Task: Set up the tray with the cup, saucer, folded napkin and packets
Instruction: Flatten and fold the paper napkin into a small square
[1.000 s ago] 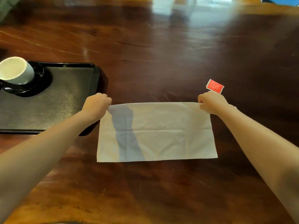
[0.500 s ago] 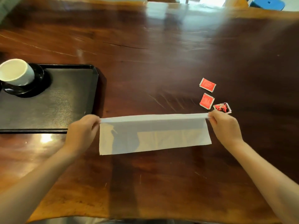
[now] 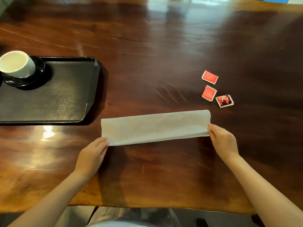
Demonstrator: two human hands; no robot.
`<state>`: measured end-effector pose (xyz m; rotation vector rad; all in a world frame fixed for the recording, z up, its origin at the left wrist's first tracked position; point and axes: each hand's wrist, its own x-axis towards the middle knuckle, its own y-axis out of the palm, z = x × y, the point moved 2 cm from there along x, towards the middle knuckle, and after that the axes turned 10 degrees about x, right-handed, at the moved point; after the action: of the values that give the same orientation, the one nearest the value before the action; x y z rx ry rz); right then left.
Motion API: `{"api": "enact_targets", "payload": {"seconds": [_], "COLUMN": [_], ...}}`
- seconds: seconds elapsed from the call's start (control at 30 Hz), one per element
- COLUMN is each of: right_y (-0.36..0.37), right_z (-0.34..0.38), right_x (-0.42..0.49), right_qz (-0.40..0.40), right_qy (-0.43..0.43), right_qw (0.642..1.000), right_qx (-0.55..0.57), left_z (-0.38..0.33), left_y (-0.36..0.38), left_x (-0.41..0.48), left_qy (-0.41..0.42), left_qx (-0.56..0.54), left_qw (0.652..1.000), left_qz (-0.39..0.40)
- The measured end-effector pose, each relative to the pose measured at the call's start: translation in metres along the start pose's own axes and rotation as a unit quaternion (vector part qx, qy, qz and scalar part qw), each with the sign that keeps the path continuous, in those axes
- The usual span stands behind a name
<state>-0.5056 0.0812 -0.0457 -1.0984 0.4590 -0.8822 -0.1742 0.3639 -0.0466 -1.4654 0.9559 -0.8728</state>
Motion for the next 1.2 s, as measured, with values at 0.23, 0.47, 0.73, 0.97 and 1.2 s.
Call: {"api": "enact_targets", "payload": {"seconds": [0.23,0.47,0.73,0.97,1.2], "right_y": [0.01,0.007,0.008,0.011,0.013], "right_z": [-0.01,-0.012,-0.009,-0.014,-0.012], "right_x": [-0.007,-0.012,-0.015,-0.015,-0.016], "right_qz": [0.015,0.008,0.008,0.006,-0.015], "right_qy": [-0.004,-0.03,-0.038,-0.032,-0.036], "right_qw": [1.0,0.998,0.998,0.999,0.998], "right_qx": [-0.019,-0.048,-0.045,-0.042,-0.049], "left_z": [0.003,0.006,0.01,0.014,0.013], "left_y": [0.009,0.012,0.011,-0.002,0.004], "left_x": [-0.002,0.0,0.002,0.007,0.012], "left_qy": [0.002,0.017,0.035,0.049,0.108], "left_qx": [0.022,0.044,0.074,0.057,0.098], "left_qw": [1.0,0.999,0.997,0.997,0.988], "left_qz": [0.011,0.012,0.0,-0.031,-0.052]}}
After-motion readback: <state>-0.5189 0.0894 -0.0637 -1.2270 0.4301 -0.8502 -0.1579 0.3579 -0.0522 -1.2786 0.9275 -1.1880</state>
